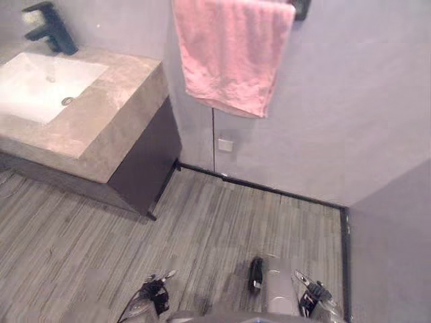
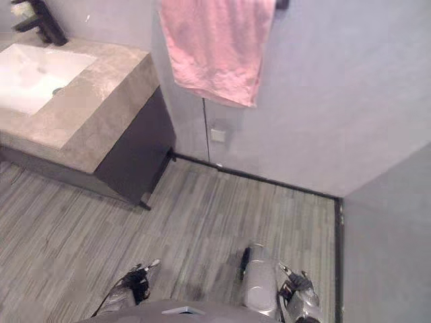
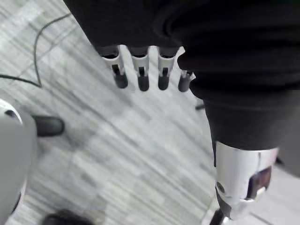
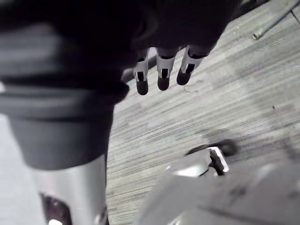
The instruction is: Organize washtable
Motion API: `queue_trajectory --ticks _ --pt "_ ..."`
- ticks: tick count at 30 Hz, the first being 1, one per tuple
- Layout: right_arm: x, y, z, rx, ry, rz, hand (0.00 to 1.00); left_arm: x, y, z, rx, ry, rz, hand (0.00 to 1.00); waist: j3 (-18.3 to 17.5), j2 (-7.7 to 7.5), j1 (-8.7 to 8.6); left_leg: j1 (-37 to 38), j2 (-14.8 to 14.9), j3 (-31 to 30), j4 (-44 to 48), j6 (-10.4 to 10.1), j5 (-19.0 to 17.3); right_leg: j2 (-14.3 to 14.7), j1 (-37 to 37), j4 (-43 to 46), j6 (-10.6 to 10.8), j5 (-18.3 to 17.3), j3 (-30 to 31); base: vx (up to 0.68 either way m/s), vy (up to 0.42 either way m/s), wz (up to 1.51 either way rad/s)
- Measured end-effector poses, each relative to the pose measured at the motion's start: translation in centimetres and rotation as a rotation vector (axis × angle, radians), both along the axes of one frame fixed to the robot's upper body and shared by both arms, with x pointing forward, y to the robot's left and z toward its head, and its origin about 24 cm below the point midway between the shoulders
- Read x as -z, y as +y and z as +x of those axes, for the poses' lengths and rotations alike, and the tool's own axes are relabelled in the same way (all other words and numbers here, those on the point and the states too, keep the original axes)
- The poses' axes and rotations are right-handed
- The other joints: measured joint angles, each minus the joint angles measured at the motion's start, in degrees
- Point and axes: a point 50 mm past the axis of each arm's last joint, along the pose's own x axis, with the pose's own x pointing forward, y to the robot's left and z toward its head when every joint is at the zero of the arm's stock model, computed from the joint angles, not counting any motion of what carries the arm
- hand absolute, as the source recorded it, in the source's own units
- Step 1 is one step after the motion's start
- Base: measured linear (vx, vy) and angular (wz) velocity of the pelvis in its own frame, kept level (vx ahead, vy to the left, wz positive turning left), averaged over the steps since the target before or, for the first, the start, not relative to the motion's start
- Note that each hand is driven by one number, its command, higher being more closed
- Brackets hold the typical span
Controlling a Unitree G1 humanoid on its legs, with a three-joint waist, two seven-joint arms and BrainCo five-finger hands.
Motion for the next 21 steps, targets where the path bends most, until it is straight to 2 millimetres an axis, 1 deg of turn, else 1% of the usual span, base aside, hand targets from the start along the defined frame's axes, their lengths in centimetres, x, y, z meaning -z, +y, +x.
queue_trajectory --ticks 1,2,3,4,5,6,7,8,9,10,11,12,13,14,15,16,17,18,19,20,21 --pt "0.1 0.4 -0.3 0.002 0.003 0.008 0.00 0.2 0.2 -0.8 -0.023 0.016 0.000 0.00 -0.6 -0.97 0.15 -2.6 0.1 -1.7 1.8 0.3 0.3 1.3 2.1 6.5 1.8 -1.7 2.2 0.78 -0.201 0.51" --pt "0.0 0.5 -0.3 0.003 -0.006 0.009 0.00 0.2 0.1 -1.1 -0.033 0.023 -0.005 0.00 -0.9 -1.48 0.27 -4.1 -0.1 -2.2 2.6 0.4 0.6 1.5 3.5 7.7 2.6 -2.3 3.3 0.74 -0.169 0.56" --pt "0.1 0.8 -0.3 -0.003 -0.010 0.017 0.00 0.2 0.4 -1.4 -0.078 0.022 -0.012 0.00 -1.6 -2.69 0.51 -7.0 -1.3 -3.9 4.1 0.9 1.3 1.1 7.3 6.0 3.3 -2.3 5.4 0.55 -0.102 0.49" --pt "0.2 0.8 -0.4 -0.006 -0.005 0.024 0.00 0.2 0.4 -1.3 -0.090 0.021 -0.012 0.00 -2.1 -3.39 0.82 -8.5 -2.0 -4.8 4.8 1.0 1.9 1.2 10.1 2.0 5.0 -5.3 6.7 0.56 -0.152 0.56" --pt "0.2 0.8 -0.5 -0.008 -0.006 0.026 0.00 0.3 0.4 -1.3 -0.111 0.019 -0.021 0.00 -2.0 -2.89 1.51 -10.2 -2.4 -6.0 5.6 0.9 3.7 2.3 13.4 -4.3 4.5 -9.9 7.4 0.41 -0.158 0.58" --pt "0.1 0.7 -0.4 -0.013 -0.008 0.024 0.00 0.5 -0.2 -1.7 -0.134 0.028 -0.042 0.00 -2.7 -1.69 1.71 -11.3 -2.4 -7.4 5.5 1.3 6.2 3.9 17.2 -11.4 2.8 -11.8 9.1 0.38 -0.171 0.54" --pt "0.2 0.7 -0.5 -0.015 -0.002 0.024 0.00 0.6 -0.5 -2.0 -0.141 0.033 -0.050 0.00 -3.4 -1.41 1.99 -12.0 -2.4 -7.9 5.5 1.1 7.4 4.5 18.8 -15.2 1.9 -12.7 10.3 0.35 -0.152 0.41" --pt "0.2 0.7 -0.2 -0.034 -0.003 0.023 0.00 0.6 -0.3 -2.4 -0.151 0.032 -0.045 0.00 -5.3 -1.29 3.18 -14.4 -2.4 -8.0 5.2 0.9 8.6 5.4 20.1 -21.0 -0.2 -14.4 12.9 0.33 -0.189 0.16" --pt "0.0 1.0 1.0 -0.076 -0.015 0.022 0.00 0.6 -0.2 -2.6 -0.171 0.031 -0.047 0.00 -6.7 -0.91 4.03 -17.0 -2.3 -8.1 5.4 0.9 8.6 5.7 20.2 -25.2 -1.3 -16.4 13.9 0.28 -0.217 0.09" --pt "-0.1 1.3 1.8 -0.105 -0.021 0.021 0.00 0.6 -0.2 -2.6 -0.183 0.031 -0.048 0.00 -6.7 -1.06 4.22 -18.4 -2.3 -8.4 5.5 0.8 8.6 5.9 20.3 -27.6 -1.8 -17.2 13.8 0.22 -0.273 0.16" --pt "-0.6 1.7 3.8 -0.167 -0.049 0.009 0.00 0.5 0.1 -2.6 -0.207 0.023 -0.048 0.00 -6.5 -0.66 4.72 -21.6 -1.4 -9.5 6.5 0.2 8.2 6.8 20.6 -33.8 -2.3 -17.5 13.7 0.14 -0.304 0.31" --pt "-1.2 1.8 5.4 -0.209 -0.077 -0.005 0.00 0.5 0.0 -2.5 -0.221 0.026 -0.052 0.00 -4.7 1.24 4.92 -24.2 0.6 -11.5 8.3 -1.0 9.0 9.0 21.4 -37.7 -3.2 -14.4 12.3 0.09 -0.299 0.40" --pt "-1.3 1.8 5.7 -0.226 -0.081 -0.012 0.00 0.7 0.0 -3.0 -0.232 0.041 -0.050 0.00 -4.1 1.94 5.25 -24.6 1.5 -12.8 8.4 -1.6 9.6 10.0 22.5 -39.8 -3.7 -12.9 11.2 -0.09 -0.208 0.49" --pt "-1.2 1.9 5.5 -0.240 -0.073 -0.018 0.00 0.9 0.0 -3.8 -0.239 0.076 -0.050 0.00 -3.5 2.39 5.54 -24.7 2.0 -13.9 7.9 -2.0 10.4 10.6 23.7 -40.9 -3.9 -12.0 9.7 -0.27 -0.119 0.58" --pt "-1.1 1.8 5.3 -0.267 -0.061 -0.031 0.00 1.2 -0.2 -5.0 -0.246 0.113 -0.053 0.00 -3.1 2.75 6.10 -24.4 2.3 -14.2 6.1 -2.6 11.6 10.9 24.3 -41.4 -4.4 -11.6 8.1 -0.30 -0.119 0.57" --pt "-1.0 1.8 5.0 -0.266 -0.055 -0.031 0.00 1.2 -0.3 -5.5 -0.248 0.125 -0.055 0.00 -3.1 3.16 6.18 -24.3 2.4 -14.5 4.5 -3.2 12.9 11.5 24.2 -41.1 -4.7 -11.3 7.1 -0.32 -0.088 0.76" --pt "-0.9 1.8 4.8 -0.264 -0.048 -0.030 0.00 1.3 -0.3 -6.1 -0.243 0.141 -0.054 0.00 -3.8 2.67 5.69 -23.9 1.6 -16.0 -1.9 -3.5 16.5 11.4 22.8 -41.8 -5.9 -10.2 4.9 -0.02 -0.128 1.13" --pt "-0.8 1.8 4.5 -0.254 -0.042 -0.028 0.00 1.2 0.3 -6.1 -0.221 0.148 -0.032 0.00 -3.4 1.20 4.54 -25.6 2.1 -11.7 0.8 -0.3 14.7 9.0 21.6 -42.9 -6.7 -8.8 0.7 0.12 -0.085 1.30" --pt "-0.9 1.6 4.6 -0.244 -0.047 -0.031 0.00 1.1 0.5 -5.6 -0.204 0.143 -0.024 0.00 -2.6 0.96 4.32 -27.1 2.5 -9.1 6.7 0.8 12.9 8.1 21.1 -42.3 -7.1 -8.5 -0.8 0.38 -0.094 1.25" --pt "-0.8 1.3 4.3 -0.234 -0.039 -0.038 0.00 1.1 0.4 -5.2 -0.189 0.139 -0.021 0.00 -2.1 0.90 4.38 -28.3 2.9 -6.9 14.5 1.2 11.4 6.8 20.9 -41.4 -7.1 -8.5 -2.7 0.44 -0.009 1.06" --pt "-0.6 0.6 3.3 -0.210 -0.014 -0.049 0.00 1.1 0.2 -5.1 -0.188 0.135 -0.025 0.00 -2.1 1.21 4.10 -27.5 4.4 -4.5 22.7 1.1 9.6 5.7 21.0 -40.5 -7.0 -8.3 -5.4 0.60 0.022 1.33"
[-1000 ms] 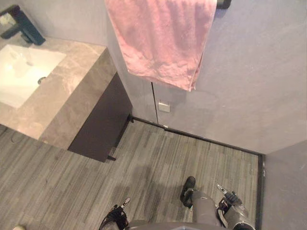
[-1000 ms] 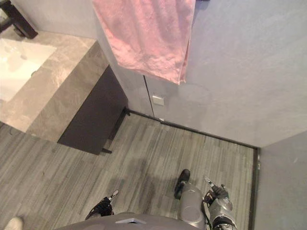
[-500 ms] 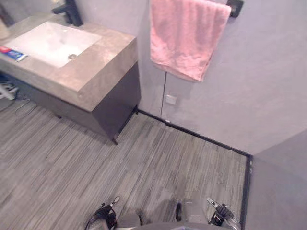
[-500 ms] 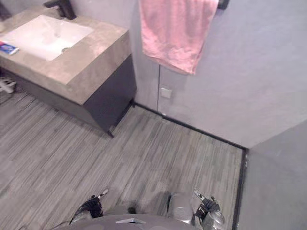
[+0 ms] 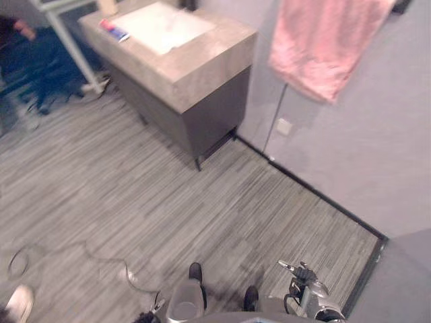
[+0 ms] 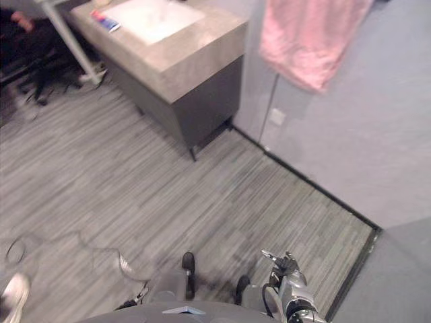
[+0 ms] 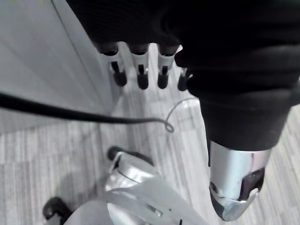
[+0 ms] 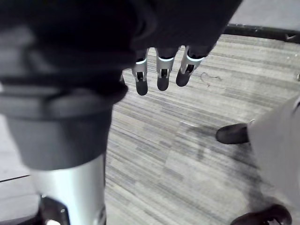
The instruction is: Organize washtable
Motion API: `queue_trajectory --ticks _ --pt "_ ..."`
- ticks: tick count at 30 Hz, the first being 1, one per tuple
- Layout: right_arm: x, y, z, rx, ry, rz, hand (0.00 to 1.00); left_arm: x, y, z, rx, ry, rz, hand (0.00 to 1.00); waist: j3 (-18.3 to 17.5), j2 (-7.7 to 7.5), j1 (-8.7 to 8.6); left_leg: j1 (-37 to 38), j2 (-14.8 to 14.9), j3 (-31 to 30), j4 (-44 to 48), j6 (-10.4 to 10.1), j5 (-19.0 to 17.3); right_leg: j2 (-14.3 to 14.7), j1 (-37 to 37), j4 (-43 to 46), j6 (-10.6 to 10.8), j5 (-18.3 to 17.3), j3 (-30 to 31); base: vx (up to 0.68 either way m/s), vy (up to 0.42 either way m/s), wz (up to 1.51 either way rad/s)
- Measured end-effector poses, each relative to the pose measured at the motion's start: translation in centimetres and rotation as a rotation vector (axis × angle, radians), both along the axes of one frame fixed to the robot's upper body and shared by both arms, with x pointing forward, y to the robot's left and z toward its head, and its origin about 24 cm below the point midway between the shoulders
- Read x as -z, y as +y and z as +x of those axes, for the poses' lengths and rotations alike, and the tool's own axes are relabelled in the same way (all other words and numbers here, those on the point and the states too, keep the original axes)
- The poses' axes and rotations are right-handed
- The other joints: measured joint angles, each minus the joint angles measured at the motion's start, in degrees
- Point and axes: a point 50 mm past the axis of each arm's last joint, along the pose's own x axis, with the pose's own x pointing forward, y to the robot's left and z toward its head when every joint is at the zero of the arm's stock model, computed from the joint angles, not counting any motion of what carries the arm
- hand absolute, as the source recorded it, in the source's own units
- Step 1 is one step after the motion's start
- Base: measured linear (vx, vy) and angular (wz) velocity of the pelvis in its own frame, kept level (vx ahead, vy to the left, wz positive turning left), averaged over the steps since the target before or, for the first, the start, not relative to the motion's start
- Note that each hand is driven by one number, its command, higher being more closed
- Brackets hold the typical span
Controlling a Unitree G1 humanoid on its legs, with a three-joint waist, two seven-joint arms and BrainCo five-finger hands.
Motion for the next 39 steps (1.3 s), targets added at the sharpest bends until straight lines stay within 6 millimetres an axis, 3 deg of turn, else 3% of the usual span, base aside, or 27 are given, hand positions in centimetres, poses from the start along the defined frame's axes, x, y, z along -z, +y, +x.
queue_trajectory --ticks 1,3,4,5,6,7,9,14,20,22,24,25,26,27,28,31,32,33,34,35,36,37,38,39 --pt "0.3 -0.5 -1.2 0.027 0.023 -0.005 0.00 0.1 -0.2 -0.1 -0.001 0.002 -0.005 0.00 -0.1 0.83 -1.13 2.9 2.4 1.8 5.0 -0.2 -2.1 -0.7 1.2 0.5 0.1 0.0 -3.3 0.58 0.034 1.31" --pt "0.6 -0.9 -2.5 0.065 0.049 -0.005 0.00 0.0 -0.2 0.3 0.019 -0.008 -0.002 0.00 -0.5 1.47 -1.94 8.6 5.6 3.1 4.8 -1.3 -4.0 -2.1 2.1 1.3 0.5 0.2 -7.5 0.41 0.067 1.44" --pt "0.7 -1.1 -3.2 0.100 0.060 -0.003 0.00 -0.2 0.1 1.0 0.035 -0.021 0.007 0.00 -0.6 2.10 -3.26 10.3 5.1 6.8 -1.5 -4.5 -4.4 -3.1 2.9 0.8 2.2 0.7 -9.9 0.20 0.142 1.51" --pt "0.7 -1.4 -3.4 0.118 0.062 -0.003 0.00 -0.2 0.1 1.3 0.046 -0.029 0.012 0.00 -1.0 2.05 -3.36 11.8 3.3 6.3 -6.9 -5.9 -5.3 -3.4 2.5 0.1 3.3 0.9 -10.0 0.11 0.212 1.33" --pt "1.0 -1.3 -4.1 0.141 0.081 0.011 0.00 -0.3 -0.1 1.5 0.066 -0.047 -0.003 0.00 -2.2 2.64 -2.89 15.5 0.1 3.4 -19.5 -4.7 -6.8 -3.5 1.3 -1.1 4.9 1.2 -9.9 0.11 0.147 0.70" --pt "1.1 -0.6 -4.1 0.144 0.084 0.031 0.00 -0.4 -0.3 2.3 0.095 -0.069 -0.003 0.00 -2.0 1.10 -2.71 16.6 -2.1 3.0 -23.0 -4.2 -4.9 -4.6 0.9 -1.5 5.2 1.7 -8.8 0.13 0.125 0.85" --pt "1.5 0.5 -4.6 0.161 0.105 0.067 0.00 -0.7 -1.4 4.4 0.121 -0.106 -0.002 0.00 -3.2 -0.50 -3.87 17.0 -6.0 -0.4 -29.9 -2.3 0.1 -5.6 0.9 -3.8 5.6 3.7 -6.8 0.11 0.053 0.82" --pt "1.4 0.4 -3.9 0.156 0.092 0.070 0.00 -0.8 -2.3 5.1 0.130 -0.144 -0.012 0.00 -3.6 -0.31 -3.99 17.1 -8.0 -1.3 -31.7 -0.4 2.0 -6.9 0.9 -4.3 7.4 5.0 -7.1 0.16 -0.020 0.14" --pt "1.3 0.4 -3.5 0.135 0.088 0.075 0.00 -0.8 -2.2 5.1 0.144 -0.147 -0.024 0.00 -3.3 -0.03 -3.44 17.1 -8.0 -5.3 -31.9 -0.3 2.2 -7.2 3.2 -3.9 6.8 4.6 -10.8 0.11 -0.012 0.34" --pt "1.5 0.4 -3.8 0.137 0.100 0.085 0.00 -0.8 -2.7 5.7 0.161 -0.153 -0.039 0.00 -3.2 -0.04 -3.53 17.3 -8.2 -8.4 -32.3 0.3 1.8 -8.9 2.3 3.0 5.0 2.5 -12.1 0.07 0.040 0.83" --pt "1.4 0.4 -3.6 0.147 0.085 0.090 0.00 -0.9 -3.3 6.5 0.177 -0.159 -0.053 0.00 -2.2 -0.23 -3.58 18.5 -8.7 -11.1 -31.5 2.4 -0.4 -11.7 -1.9 17.4 3.5 2.3 -7.3 -0.04 0.172 0.80" --pt "1.1 0.1 -3.0 0.148 0.046 0.077 0.00 -1.1 -3.3 7.2 0.199 -0.171 -0.047 0.00 -0.3 -0.58 -3.69 20.1 -8.4 -13.5 -30.2 3.1 -1.5 -12.3 -7.2 28.7 1.6 2.1 -0.8 -0.16 0.144 0.54" --pt "1.0 0.3 -2.8 0.142 0.043 0.080 0.00 -1.1 -3.2 7.3 0.203 -0.171 -0.043 0.00 -0.4 -0.64 -3.69 20.1 -7.9 -14.2 -29.8 2.9 -2.0 -10.9 -8.3 28.9 2.4 -0.2 0.6 -0.32 0.050 0.60" --pt "1.0 0.4 -2.5 0.139 0.035 0.082 0.00 -1.2 -3.0 7.4 0.207 -0.167 -0.039 0.00 -0.2 -0.78 -3.54 19.3 -6.4 -15.1 -29.4 1.9 -3.2 -7.4 -12.1 26.1 2.3 -2.3 1.6 -0.26 -0.047 0.39" --pt "0.9 0.4 -2.4 0.144 0.031 0.083 0.00 -1.2 -2.7 7.4 0.206 -0.163 -0.034 0.00 0.2 -0.89 -3.62 19.3 -5.8 -15.5 -29.6 1.6 -3.3 -6.1 -13.4 24.0 2.4 -2.3 1.8 -0.29 -0.086 0.47" --pt "0.8 -0.3 -2.4 0.212 0.026 0.082 0.00 -1.2 -2.0 7.5 0.189 -0.137 -0.025 0.00 3.3 -0.96 -4.34 21.6 -3.0 -18.2 -31.6 0.2 -4.4 -2.7 -15.7 10.2 5.5 0.4 3.1 -0.24 -0.092 0.60" --pt "1.1 -0.2 -3.2 0.236 0.050 0.090 0.00 -1.2 -1.9 7.7 0.188 -0.140 -0.021 0.00 4.1 -1.83 -4.73 23.4 -2.5 -19.9 -33.4 -0.2 -4.7 -2.9 -15.7 3.1 7.4 3.0 5.3 -0.05 -0.166 0.76" --pt "1.5 0.1 -4.2 0.265 0.078 0.103 0.00 -1.4 -1.9 8.1 0.188 -0.151 -0.015 0.00 4.8 -2.70 -5.06 25.1 -1.8 -22.0 -35.0 -0.4 -5.7 -3.4 -15.9 3.9 7.4 8.1 5.6 0.05 -0.244 0.77" --pt "1.5 -0.2 -4.5 0.286 0.080 0.101 0.00 -1.5 -2.1 8.6 0.190 -0.160 -0.019 0.00 5.2 -2.22 -5.47 25.8 -0.7 -22.6 -35.5 0.0 -6.8 -2.6 -16.7 7.5 6.6 6.7 5.1 0.33 -0.354 0.57" --pt "1.5 -0.3 -4.7 0.315 0.074 0.105 0.00 -1.5 -2.8 8.9 0.192 -0.169 -0.036 0.00 4.9 -1.00 -5.69 25.6 0.9 -23.1 -33.4 -1.5 -8.4 -1.7 -19.8 14.4 5.3 0.2 4.6 0.48 -0.413 0.18" --pt "1.4 -0.3 -4.6 0.324 0.069 0.107 0.00 -1.4 -3.4 8.9 0.198 -0.170 -0.051 0.00 4.8 -0.50 -5.88 23.8 1.3 -23.5 -25.7 -5.0 -10.3 -0.4 -21.3 19.0 2.9 -3.6 4.5 0.53 -0.404 0.04" --pt "1.4 -0.4 -4.7 0.329 0.069 0.107 0.00 -1.4 -3.6 8.9 0.201 -0.170 -0.055 0.00 4.6 -0.17 -6.24 22.5 1.8 -23.2 -21.1 -6.6 -11.8 0.4 -21.2 20.4 2.0 -5.3 4.0 0.64 -0.471 0.06" --pt "1.6 -0.1 -5.4 0.356 0.080 0.119 0.00 -1.4 -3.9 8.9 0.201 -0.179 -0.069 0.00 4.2 0.70 -7.44 17.0 3.9 -23.9 -6.7 -10.4 -13.0 2.9 -18.5 21.4 0.4 -9.3 1.4 0.55 -0.343 0.14" --pt "1.7 0.0 -5.7 0.359 0.085 0.119 0.00 -1.4 -3.9 8.9 0.197 -0.181 -0.072 0.00 4.1 0.86 -7.44 15.4 4.3 -24.3 -1.2 -12.1 -12.0 3.8 -16.9 21.4 0.2 -10.3 1.0 0.56 -0.322 0.19"
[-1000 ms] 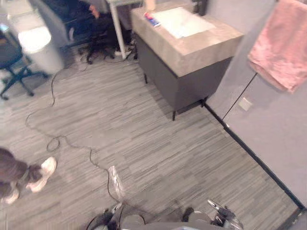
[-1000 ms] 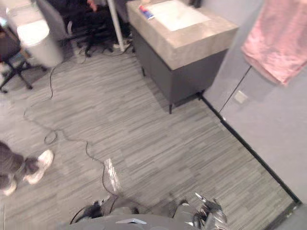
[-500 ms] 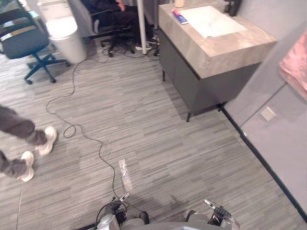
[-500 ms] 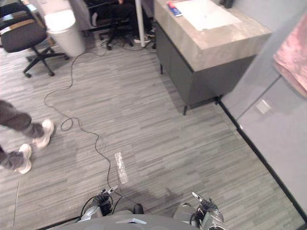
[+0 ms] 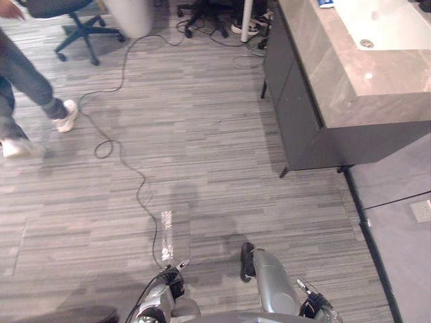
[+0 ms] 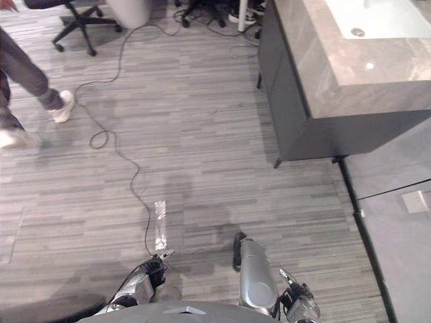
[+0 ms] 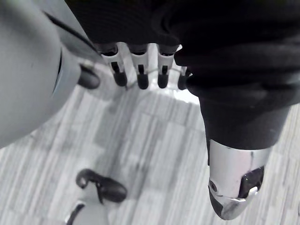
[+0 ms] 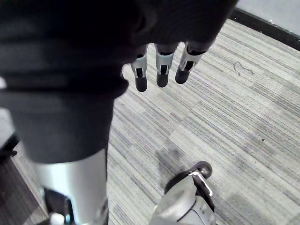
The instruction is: Organize washtable
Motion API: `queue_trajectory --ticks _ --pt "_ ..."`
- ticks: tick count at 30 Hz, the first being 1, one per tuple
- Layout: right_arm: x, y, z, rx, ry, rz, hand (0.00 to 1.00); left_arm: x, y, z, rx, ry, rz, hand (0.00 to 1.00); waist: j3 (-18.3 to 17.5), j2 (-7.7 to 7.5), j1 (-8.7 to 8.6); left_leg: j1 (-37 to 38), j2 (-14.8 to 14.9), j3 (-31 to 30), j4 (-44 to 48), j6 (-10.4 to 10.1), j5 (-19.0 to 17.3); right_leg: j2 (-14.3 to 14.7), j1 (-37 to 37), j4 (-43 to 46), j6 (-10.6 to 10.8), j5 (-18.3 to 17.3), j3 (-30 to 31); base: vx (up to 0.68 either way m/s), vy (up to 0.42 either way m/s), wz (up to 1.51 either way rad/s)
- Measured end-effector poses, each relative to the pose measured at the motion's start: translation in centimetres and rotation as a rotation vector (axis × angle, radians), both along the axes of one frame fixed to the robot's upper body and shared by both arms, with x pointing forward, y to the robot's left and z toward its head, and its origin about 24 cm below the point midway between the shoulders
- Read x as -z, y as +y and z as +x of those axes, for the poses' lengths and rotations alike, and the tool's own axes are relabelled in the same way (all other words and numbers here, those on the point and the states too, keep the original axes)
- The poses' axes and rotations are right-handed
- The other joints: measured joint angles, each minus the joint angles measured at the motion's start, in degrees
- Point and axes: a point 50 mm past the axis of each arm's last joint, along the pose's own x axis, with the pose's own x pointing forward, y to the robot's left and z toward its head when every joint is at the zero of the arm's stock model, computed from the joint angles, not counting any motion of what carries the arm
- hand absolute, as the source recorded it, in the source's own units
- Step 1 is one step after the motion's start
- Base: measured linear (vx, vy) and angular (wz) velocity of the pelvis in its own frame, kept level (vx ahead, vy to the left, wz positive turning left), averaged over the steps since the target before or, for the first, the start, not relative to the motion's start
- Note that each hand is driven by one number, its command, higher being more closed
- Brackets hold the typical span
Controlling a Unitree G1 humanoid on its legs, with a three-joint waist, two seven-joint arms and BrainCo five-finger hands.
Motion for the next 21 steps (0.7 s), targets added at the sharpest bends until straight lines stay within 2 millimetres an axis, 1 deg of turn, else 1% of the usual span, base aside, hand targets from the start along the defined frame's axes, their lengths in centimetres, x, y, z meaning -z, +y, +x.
queue_trajectory --ticks 1,2,3,4,5,6,7,8,9,10,11,12,13,14,15,16,17,18,19,20,21 --pt "0.0 0.0 0.0 -0.001 -0.001 -0.001 0.00 0.0 0.0 -0.1 -0.003 -0.004 -0.005 0.00 0.0 0.12 0.01 -2.0 0.2 -0.7 6.5 -2.2 2.2 0.6 1.8 -0.1 -0.2 -1.1 -0.6 0.45 -0.209 0.13" --pt "0.0 -0.1 -0.3 -0.006 0.006 -0.009 0.00 -0.2 0.3 0.0 -0.017 -0.029 -0.007 0.00 -0.2 0.75 0.25 -6.7 0.2 -1.6 18.3 -3.4 9.9 2.0 5.1 -0.7 -1.8 -2.9 -1.0 0.58 -0.209 -0.02" --pt "-0.5 -0.5 0.7 -0.056 -0.027 -0.043 0.00 -0.2 0.7 -0.5 -0.042 -0.034 0.001 0.00 -0.2 1.78 0.77 -11.2 0.4 -0.7 29.6 -3.6 15.1 3.8 8.8 -2.0 -4.0 -4.7 -0.2 0.59 -0.167 -0.12" --pt "-0.8 -0.8 1.2 -0.095 -0.037 -0.073 0.00 -0.2 0.9 -0.6 -0.051 -0.037 0.006 0.00 0.1 2.31 0.95 -14.1 0.4 0.3 35.0 -2.7 14.6 4.6 10.9 -2.9 -4.5 -5.2 0.2 0.55 -0.065 -0.34" --pt "-1.0 -1.3 1.8 -0.115 -0.053 -0.090 0.00 -0.4 1.4 -0.6 -0.065 -0.053 0.019 0.00 0.3 2.31 2.06 -17.9 0.4 3.8 41.3 -0.2 13.0 5.0 14.0 -4.6 -5.0 -5.9 1.4 0.55 -0.037 -0.57" --pt "-1.6 -1.1 3.2 -0.137 -0.097 -0.108 0.00 -0.4 2.0 -1.1 -0.079 -0.056 0.034 0.00 0.4 1.67 4.04 -22.5 0.2 9.3 43.6 3.4 9.3 4.7 18.4 -7.7 -4.6 -5.7 3.6 0.50 -0.011 -0.71" --pt "-2.0 -0.7 4.3 -0.163 -0.139 -0.116 0.00 -0.5 2.7 -1.3 -0.126 -0.073 0.038 0.00 0.3 0.75 5.23 -25.8 -0.2 12.6 40.9 6.2 7.1 3.8 21.9 -11.2 -3.8 -5.3 4.4 0.30 0.010 -0.66" --pt "-2.4 -0.2 5.5 -0.192 -0.181 -0.122 0.00 -0.8 3.4 -1.1 -0.152 -0.095 0.052 0.00 0.6 -0.59 6.34 -28.5 -0.9 15.8 35.1 8.1 5.8 2.7 26.4 -15.8 -2.9 -4.7 5.3 -0.03 0.059 -0.45" --pt "-2.9 0.5 6.7 -0.229 -0.221 -0.126 0.00 -0.9 4.0 -1.4 -0.155 -0.096 0.069 0.00 0.2 -1.67 6.77 -30.3 -2.1 20.4 22.1 8.8 5.6 0.6 31.1 -20.1 -1.0 -3.5 5.9 -0.06 0.110 -0.42" --pt "-3.5 0.8 8.0 -0.262 -0.272 -0.144 0.00 -0.5 3.7 -2.4 -0.162 -0.068 0.064 0.00 -0.3 -1.14 7.34 -30.0 -3.2 23.5 2.9 9.3 9.0 -0.4 33.1 -20.6 -0.1 -3.0 7.1 -0.05 0.127 -0.40" --pt "-3.7 0.8 8.3 -0.269 -0.286 -0.149 0.00 -0.3 3.6 -2.9 -0.162 -0.050 0.059 0.00 -1.0 -0.08 7.59 -29.6 -3.9 23.5 -5.8 9.0 11.6 -0.4 34.2 -20.6 0.0 -2.9 7.9 0.15 0.234 -0.58" --pt "-3.7 0.8 8.5 -0.262 -0.290 -0.148 0.00 0.3 2.9 -4.1 -0.165 -0.004 0.043 0.00 -1.7 1.19 8.80 -29.4 -5.1 20.9 -11.9 8.8 20.5 -0.3 36.6 -20.2 0.5 -2.7 11.3 0.41 0.294 -0.67" --pt "-3.1 2.2 8.4 -0.277 -0.265 -0.100 0.00 0.5 3.6 -5.0 -0.173 0.042 0.070 0.00 -2.4 -0.76 9.40 -27.5 -7.5 20.0 -11.0 12.8 23.5 -2.7 37.1 -17.9 2.1 -0.6 14.5 0.59 0.306 -0.50" --pt "-2.8 2.8 8.1 -0.283 -0.252 -0.077 0.00 0.5 4.1 -4.9 -0.173 0.053 0.084 0.00 -2.8 -2.31 9.33 -27.1 -8.9 19.7 -10.4 14.1 22.9 -4.1 35.3 -14.7 3.2 1.7 16.0 0.76 0.273 -0.23" --pt "-2.2 3.5 7.4 -0.284 -0.216 -0.041 0.00 0.4 4.7 -5.1 -0.182 0.062 0.103 0.00 -3.2 -4.44 9.35 -25.2 -9.9 20.8 -9.7 14.9 20.2 -4.5 30.9 -4.9 4.2 8.0 20.0 0.81 0.197 -0.11" --pt "-1.5 3.8 6.2 -0.280 -0.169 -0.018 0.00 0.4 5.3 -5.5 -0.181 0.077 0.118 0.00 -3.1 -6.38 9.22 -20.7 -10.9 22.2 -9.7 15.2 16.8 -4.5 26.8 6.6 7.5 18.5 22.2 0.83 0.156 -0.26" --pt "-1.3 3.8 5.7 -0.277 -0.146 -0.010 0.00 0.4 5.5 -5.5 -0.178 0.083 0.122 0.00 -3.0 -6.80 8.99 -18.2 -11.2 22.6 -9.7 15.8 15.4 -4.5 25.0 12.5 10.1 20.1 22.7 0.73 0.075 -0.34" --pt "-0.8 3.6 4.7 -0.279 -0.108 0.001 0.00 0.4 5.6 -5.7 -0.156 0.099 0.131 0.00 -2.8 -6.74 8.20 -12.9 -11.4 22.8 -10.0 16.8 13.7 -4.4 21.1 22.8 11.6 20.6 21.9 0.41 0.023 -0.29" --pt "-0.7 3.4 4.3 -0.281 -0.097 0.002 0.00 0.4 5.6 -5.6 -0.141 0.099 0.133 0.00 -2.6 -6.32 7.86 -9.7 -11.3 22.8 -10.9 17.1 13.5 -4.7 19.5 26.4 10.9 20.2 20.4 0.29 -0.007 -0.50" --pt "-0.8 2.3 3.9 -0.280 -0.091 -0.022 0.00 0.3 5.2 -5.0 -0.118 0.088 0.124 0.00 -2.8 -4.41 7.57 -3.8 -10.5 22.9 -13.6 17.1 13.5 -5.0 15.6 29.9 8.4 17.9 17.3 0.09 -0.016 -0.52" --pt "-0.8 1.5 3.4 -0.268 -0.081 -0.037 0.00 0.2 4.7 -4.1 -0.083 0.066 0.118 0.00 -3.6 -2.53 7.41 0.8 -9.7 22.9 -16.9 17.1 13.5 -5.0 11.2 29.0 6.1 14.0 14.5 0.04 -0.011 -0.45"
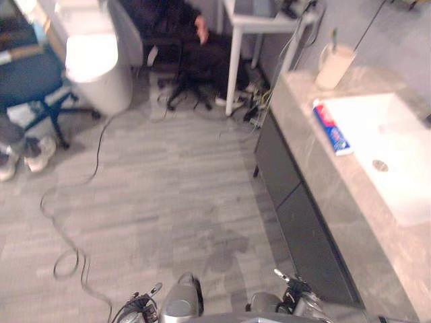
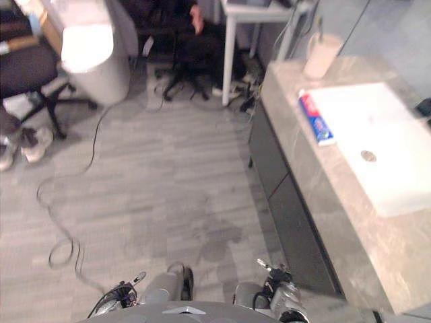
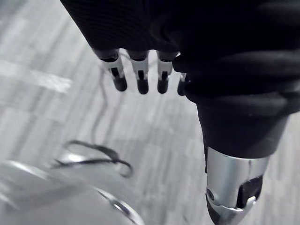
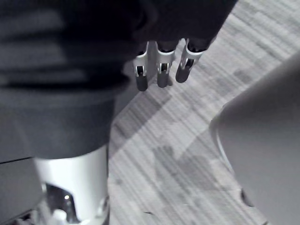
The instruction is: Organize washtable
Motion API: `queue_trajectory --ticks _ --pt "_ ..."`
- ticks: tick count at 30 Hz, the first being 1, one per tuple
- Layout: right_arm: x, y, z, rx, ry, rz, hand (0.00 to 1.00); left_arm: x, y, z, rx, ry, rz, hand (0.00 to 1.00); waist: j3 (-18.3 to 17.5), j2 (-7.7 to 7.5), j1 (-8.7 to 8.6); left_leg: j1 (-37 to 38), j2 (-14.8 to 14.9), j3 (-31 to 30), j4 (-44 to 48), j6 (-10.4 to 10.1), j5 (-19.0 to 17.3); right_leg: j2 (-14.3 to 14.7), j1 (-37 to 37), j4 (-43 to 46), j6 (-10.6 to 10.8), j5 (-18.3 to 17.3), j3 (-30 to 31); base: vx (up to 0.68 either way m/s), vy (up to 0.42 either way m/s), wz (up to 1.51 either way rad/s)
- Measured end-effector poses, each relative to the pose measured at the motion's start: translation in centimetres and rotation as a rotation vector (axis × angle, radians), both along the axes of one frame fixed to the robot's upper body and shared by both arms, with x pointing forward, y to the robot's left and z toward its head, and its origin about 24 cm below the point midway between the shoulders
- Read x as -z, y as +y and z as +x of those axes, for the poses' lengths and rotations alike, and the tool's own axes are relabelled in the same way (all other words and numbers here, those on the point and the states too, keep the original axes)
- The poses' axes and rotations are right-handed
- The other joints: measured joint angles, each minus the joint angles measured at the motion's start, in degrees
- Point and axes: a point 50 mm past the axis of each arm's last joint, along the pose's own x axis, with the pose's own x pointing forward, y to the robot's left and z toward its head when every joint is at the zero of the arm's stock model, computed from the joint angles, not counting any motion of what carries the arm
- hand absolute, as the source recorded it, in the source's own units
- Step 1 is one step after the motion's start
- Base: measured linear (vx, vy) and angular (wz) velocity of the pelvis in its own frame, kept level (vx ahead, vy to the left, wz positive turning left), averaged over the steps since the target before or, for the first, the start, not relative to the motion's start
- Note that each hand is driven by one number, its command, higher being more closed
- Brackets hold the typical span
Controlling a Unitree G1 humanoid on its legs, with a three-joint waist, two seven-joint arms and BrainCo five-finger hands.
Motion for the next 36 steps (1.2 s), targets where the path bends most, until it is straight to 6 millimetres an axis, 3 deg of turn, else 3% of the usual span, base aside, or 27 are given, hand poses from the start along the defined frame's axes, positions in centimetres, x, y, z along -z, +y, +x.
queue_trajectory --ticks 1,2,3,4,5,6,7,9,10,20,23,24,25,26,27,28,29,30,33,34,36 --pt "0.1 -0.2 -0.2 0.003 0.005 0.000 0.00 -0.2 -0.1 0.5 0.017 -0.017 -0.003 0.00 -0.2 0.39 -0.26 2.2 0.3 0.0 -1.6 0.0 0.0 0.4 -1.5 -2.3 -1.2 -2.3 -1.0 -0.09 -0.009 -0.18" --pt "0.1 -0.3 -0.5 0.031 0.009 0.006 0.00 -0.7 -0.2 2.0 0.042 -0.083 0.004 0.00 -0.2 -0.10 -1.22 5.9 0.6 -0.1 -4.0 0.0 0.0 1.0 -4.3 -12.4 -1.7 -5.5 -2.1 -0.14 -0.038 0.08" --pt "0.2 -0.4 -0.8 0.051 0.012 0.007 0.00 -0.8 -0.7 2.4 0.044 -0.106 -0.004 0.00 -0.4 -0.40 -1.53 6.9 0.7 -0.4 -4.1 -0.5 -0.3 0.9 -4.8 -21.8 -1.8 -5.6 -3.3 -0.20 -0.047 0.21" --pt "0.2 -0.6 -1.2 0.060 0.018 0.004 0.00 -0.8 -1.1 2.4 0.042 -0.112 -0.016 0.00 -0.6 -0.53 -1.65 7.2 0.6 -0.7 -3.8 -1.4 -0.9 0.8 -4.6 -29.2 -1.6 -4.4 -4.2 -0.22 -0.060 0.41" --pt "0.3 -0.7 -1.9 0.074 0.029 0.003 0.00 -0.6 -1.5 2.1 0.024 -0.110 -0.034 0.00 -1.2 -1.39 -1.52 7.3 0.1 -1.2 -3.0 -3.1 -2.1 0.8 -4.5 -40.1 -2.2 1.3 -4.5 -0.06 -0.131 0.49" --pt "0.5 -0.8 -3.1 0.115 0.047 0.014 0.00 -0.2 -2.2 1.5 -0.043 -0.101 -0.074 0.00 -2.5 -1.42 -0.88 7.8 0.6 -2.3 -1.3 -5.8 -6.0 1.1 -4.4 -43.4 -4.9 2.9 -5.0 0.12 -0.171 0.33" --pt "0.5 -1.2 -3.0 0.117 0.044 0.006 0.00 0.0 -2.6 1.1 -0.066 -0.091 -0.088 0.00 -2.7 0.22 -0.56 7.8 2.3 -2.6 -0.8 -6.5 -6.5 2.5 -4.1 -43.6 -5.3 2.5 -5.8 0.29 -0.166 0.13" --pt "0.4 -1.4 -3.0 0.124 0.037 0.012 0.00 0.3 -3.6 0.3 -0.082 -0.070 -0.109 0.00 -3.3 1.88 -0.66 8.4 4.0 -2.6 -0.1 -7.4 -5.7 4.0 -2.1 -45.2 -6.0 2.1 -6.8 0.27 -0.097 -0.03" --pt "0.6 -1.1 -3.6 0.170 0.056 0.021 0.00 1.1 -3.5 -2.4 -0.136 0.006 -0.122 0.00 -6.1 2.72 0.69 6.0 1.4 -1.6 -7.7 -6.6 -6.8 2.5 6.1 -63.9 -2.0 8.8 -7.4 0.14 -0.049 0.00" --pt "0.6 -1.1 -3.6 0.177 0.053 0.025 0.00 1.1 -3.6 -2.4 -0.132 0.011 -0.131 0.00 -6.2 2.97 0.59 5.9 1.5 -1.6 -8.1 -6.7 -6.9 2.6 5.9 -63.7 -2.1 8.7 -7.3 0.00 0.000 0.00" --pt "0.6 -1.5 -3.9 0.224 0.053 0.030 0.00 1.1 -3.6 -2.3 -0.129 0.017 -0.140 0.00 -5.9 3.63 0.49 5.2 2.3 -1.3 -7.7 -7.5 -8.6 2.8 2.3 -56.9 -3.0 4.3 -7.3 0.01 -0.019 -0.01" --pt "0.6 -1.6 -4.1 0.252 0.048 0.042 0.00 1.1 -3.3 -2.4 -0.144 0.018 -0.138 0.00 -5.8 3.78 0.44 4.8 3.3 -1.1 -4.9 -7.5 -10.9 3.1 -0.2 -49.9 -4.1 0.4 -7.3 0.14 -0.122 -0.13" --pt "0.6 -1.8 -4.3 0.269 0.041 0.045 0.00 1.3 -2.9 -3.7 -0.217 0.039 -0.145 0.00 -5.9 4.41 0.39 4.8 5.6 0.4 -0.2 -9.1 -13.5 4.6 -1.7 -40.4 -4.2 -4.5 -7.2 0.24 -0.084 -0.20" --pt "0.5 -1.8 -4.3 0.261 0.037 0.044 0.00 1.4 -2.7 -4.6 -0.257 0.053 -0.145 0.00 -5.9 4.39 0.69 3.7 6.4 0.5 5.7 -9.8 -14.9 5.3 -1.7 -36.4 -4.3 -7.0 -7.1 0.13 -0.103 -0.05" --pt "0.6 -1.3 -4.3 0.230 0.043 0.051 0.00 1.2 -1.7 -4.6 -0.316 0.026 -0.135 0.00 -5.4 1.93 0.79 -5.8 7.4 -0.8 26.9 -7.0 -14.3 4.6 -1.8 -32.8 -5.1 -14.1 -6.4 -0.02 -0.058 0.06" --pt "0.7 -1.4 -4.7 0.231 0.056 0.055 0.00 1.1 -1.8 -4.1 -0.317 0.013 -0.140 0.00 -4.8 2.53 1.35 -12.4 8.6 -4.4 40.4 -4.7 -8.8 5.0 -1.8 -31.1 -6.3 -16.2 -6.4 -0.08 -0.135 -0.20" --pt "0.8 -1.2 -4.6 0.228 0.056 0.080 0.00 1.3 -1.6 -5.1 -0.350 0.031 -0.143 0.00 -4.9 2.08 2.27 -17.4 9.1 -6.3 48.0 -6.1 -3.7 5.4 -1.3 -30.6 -6.7 -17.4 -5.2 0.06 -0.100 -0.37" --pt "0.8 -1.2 -4.4 0.234 0.045 0.100 0.00 1.3 -1.7 -5.4 -0.358 0.037 -0.148 0.00 -4.7 2.32 2.06 -20.0 9.6 -5.9 49.0 -5.8 -5.4 5.3 -0.7 -31.2 -6.8 -17.8 -4.8 0.23 -0.079 -0.41" --pt "0.7 -1.4 -4.4 0.260 0.049 0.084 0.00 1.4 -1.9 -5.4 -0.344 0.040 -0.155 0.00 -4.3 2.49 1.98 -24.5 9.9 -4.0 37.0 -6.2 -8.0 3.8 2.9 -35.0 -6.4 -18.1 -3.7 0.30 0.007 -0.11" --pt "0.7 -1.4 -4.5 0.263 0.057 0.077 0.00 1.3 -1.9 -5.4 -0.336 0.040 -0.152 0.00 -4.3 2.44 1.96 -24.7 10.4 -4.0 26.9 -6.6 -7.7 3.4 4.7 -36.8 -5.8 -18.3 -3.4 0.28 0.067 -0.06" --pt "0.7 -1.5 -4.4 0.267 0.055 0.066 0.00 1.3 -1.9 -5.4 -0.336 0.040 -0.148 0.00 -4.4 2.49 1.89 -24.4 10.3 -6.8 9.8 -9.8 -5.1 3.0 6.3 -38.1 -4.3 -19.8 -2.3 0.43 0.182 -0.27"
